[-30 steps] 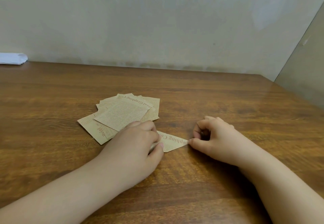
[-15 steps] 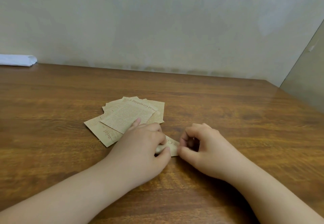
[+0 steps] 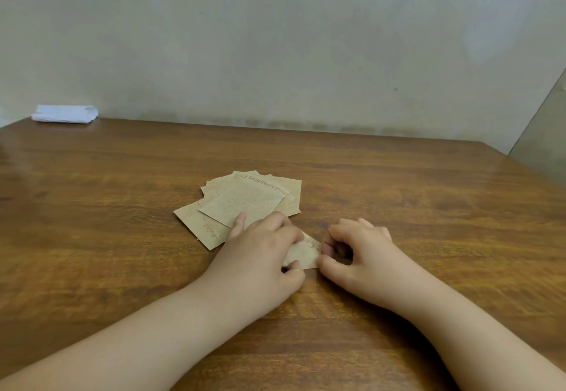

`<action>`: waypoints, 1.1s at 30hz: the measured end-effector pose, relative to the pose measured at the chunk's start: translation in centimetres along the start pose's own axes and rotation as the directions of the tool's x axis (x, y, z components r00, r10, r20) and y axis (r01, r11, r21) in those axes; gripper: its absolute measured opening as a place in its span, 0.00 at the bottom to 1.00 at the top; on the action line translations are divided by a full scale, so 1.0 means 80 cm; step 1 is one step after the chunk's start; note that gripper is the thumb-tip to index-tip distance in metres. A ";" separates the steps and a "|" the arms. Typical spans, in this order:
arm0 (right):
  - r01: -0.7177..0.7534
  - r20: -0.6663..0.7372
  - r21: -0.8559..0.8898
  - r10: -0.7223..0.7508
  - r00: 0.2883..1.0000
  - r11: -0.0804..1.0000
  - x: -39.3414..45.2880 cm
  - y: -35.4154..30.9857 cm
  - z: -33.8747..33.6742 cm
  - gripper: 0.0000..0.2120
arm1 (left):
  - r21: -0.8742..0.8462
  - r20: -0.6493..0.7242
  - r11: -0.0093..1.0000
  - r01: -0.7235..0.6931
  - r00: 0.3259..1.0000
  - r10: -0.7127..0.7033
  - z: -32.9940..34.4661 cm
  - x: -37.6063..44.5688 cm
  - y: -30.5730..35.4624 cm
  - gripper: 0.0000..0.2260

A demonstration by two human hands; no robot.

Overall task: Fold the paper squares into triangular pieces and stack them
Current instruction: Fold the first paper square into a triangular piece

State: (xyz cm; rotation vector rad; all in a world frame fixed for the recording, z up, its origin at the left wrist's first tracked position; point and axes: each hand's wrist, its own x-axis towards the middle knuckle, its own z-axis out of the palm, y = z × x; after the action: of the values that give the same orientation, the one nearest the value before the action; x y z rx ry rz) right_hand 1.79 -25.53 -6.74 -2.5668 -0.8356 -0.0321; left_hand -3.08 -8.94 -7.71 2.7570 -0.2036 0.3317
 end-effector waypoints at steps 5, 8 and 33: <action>0.006 0.015 0.008 -0.006 1.000 1.000 -0.001 0.001 -0.002 0.08 | -0.022 0.039 0.999 0.037 0.999 -0.036 -0.011 0.000 -0.003 0.17; 0.001 0.019 0.006 -0.001 1.000 1.000 0.000 0.002 -0.002 0.08 | -0.018 0.072 1.000 0.026 0.997 -0.025 -0.016 -0.001 -0.004 0.16; 0.042 -0.033 -0.016 -0.042 0.999 0.999 0.000 -0.016 0.006 0.09 | -0.187 0.101 0.981 0.050 0.994 -0.032 -0.031 -0.012 -0.025 0.06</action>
State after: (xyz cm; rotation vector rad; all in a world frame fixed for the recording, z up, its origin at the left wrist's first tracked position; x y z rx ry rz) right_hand 1.05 -24.40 -6.67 -2.5559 -0.8802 -0.0941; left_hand -4.14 -6.10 -6.38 2.5862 -0.1921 0.1581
